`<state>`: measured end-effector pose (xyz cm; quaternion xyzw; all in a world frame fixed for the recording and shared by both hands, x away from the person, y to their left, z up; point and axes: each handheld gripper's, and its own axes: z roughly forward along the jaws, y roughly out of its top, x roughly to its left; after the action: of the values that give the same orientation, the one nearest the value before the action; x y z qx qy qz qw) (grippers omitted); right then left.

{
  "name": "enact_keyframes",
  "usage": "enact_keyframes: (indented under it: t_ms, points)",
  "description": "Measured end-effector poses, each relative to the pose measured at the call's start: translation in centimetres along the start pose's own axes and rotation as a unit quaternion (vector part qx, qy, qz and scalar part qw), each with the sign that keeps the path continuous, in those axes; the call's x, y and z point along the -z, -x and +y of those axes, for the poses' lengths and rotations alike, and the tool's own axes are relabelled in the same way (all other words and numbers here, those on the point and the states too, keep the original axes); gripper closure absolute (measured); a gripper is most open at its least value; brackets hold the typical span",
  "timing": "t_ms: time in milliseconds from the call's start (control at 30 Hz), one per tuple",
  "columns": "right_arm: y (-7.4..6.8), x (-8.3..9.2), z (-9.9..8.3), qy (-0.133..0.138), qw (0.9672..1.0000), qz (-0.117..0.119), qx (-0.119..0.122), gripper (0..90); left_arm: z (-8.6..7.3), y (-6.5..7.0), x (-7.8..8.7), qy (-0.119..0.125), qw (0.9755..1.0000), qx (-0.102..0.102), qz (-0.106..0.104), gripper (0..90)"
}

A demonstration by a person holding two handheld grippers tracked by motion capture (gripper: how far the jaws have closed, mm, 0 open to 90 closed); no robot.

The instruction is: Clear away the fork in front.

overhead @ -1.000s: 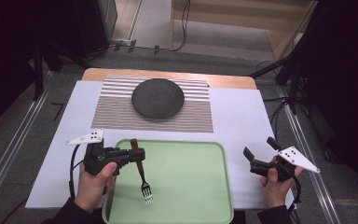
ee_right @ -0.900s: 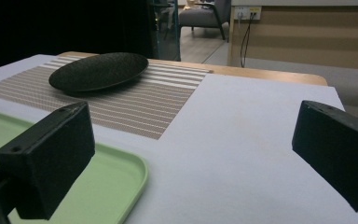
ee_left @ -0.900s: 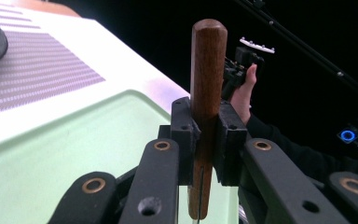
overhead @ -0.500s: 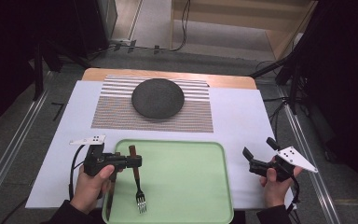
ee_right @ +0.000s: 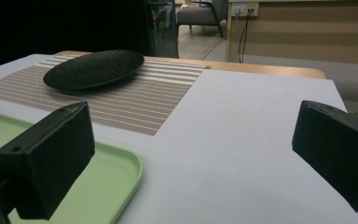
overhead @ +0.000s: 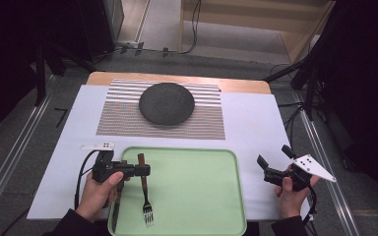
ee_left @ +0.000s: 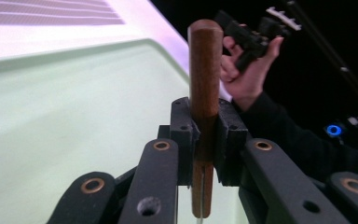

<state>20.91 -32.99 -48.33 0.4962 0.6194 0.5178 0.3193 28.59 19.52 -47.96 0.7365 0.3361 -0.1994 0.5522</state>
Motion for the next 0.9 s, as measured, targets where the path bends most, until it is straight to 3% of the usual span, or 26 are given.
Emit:
enact_keyframes:
  t_ms: [167, 267, 333, 400, 567, 800, 867, 900]
  points:
    - [0.0, 0.0, 0.0, -0.002, 1.0, 0.001, -0.003, 0.0, 0.0, 0.0, -0.2, -0.008, 0.9984, -0.017, 0.053, 76.0]
    - [0.0, 0.0, -0.1, -0.002, 1.0, 0.001, -0.005, 0.0, -0.1, 0.1, -0.3, -0.015, 0.9955, -0.032, 0.088, 73.4]
    - [0.0, 0.0, -0.1, -0.003, 1.0, 0.001, -0.004, 0.0, -0.2, 0.2, -0.5, -0.027, 0.9916, -0.045, 0.118, 70.6]
    - [0.0, 0.0, -0.1, -0.003, 1.0, 0.001, -0.004, 0.0, -0.3, 0.4, -0.6, -0.037, 0.9884, -0.054, 0.137, 68.6]
    - [0.1, 0.0, -0.2, -0.004, 1.0, 0.0, -0.006, 0.0, -0.4, 0.5, -0.9, -0.062, 0.9775, -0.069, 0.189, 62.6]
    - [0.2, -0.1, -0.2, -0.004, 0.9999, 0.0, -0.01, 0.0, -0.6, 0.3, -1.5, -0.095, 0.9645, -0.076, 0.235, 51.8]
    - [0.2, -0.1, -0.3, -0.005, 0.9999, 0.001, -0.011, 0.0, -0.7, 0.3, -1.6, -0.097, 0.9629, -0.075, 0.241, 51.1]
    - [0.3, -0.1, -0.3, -0.004, 0.9999, 0.001, -0.009, 0.0, -0.7, 0.3, -1.6, -0.099, 0.9609, -0.075, 0.247, 51.0]
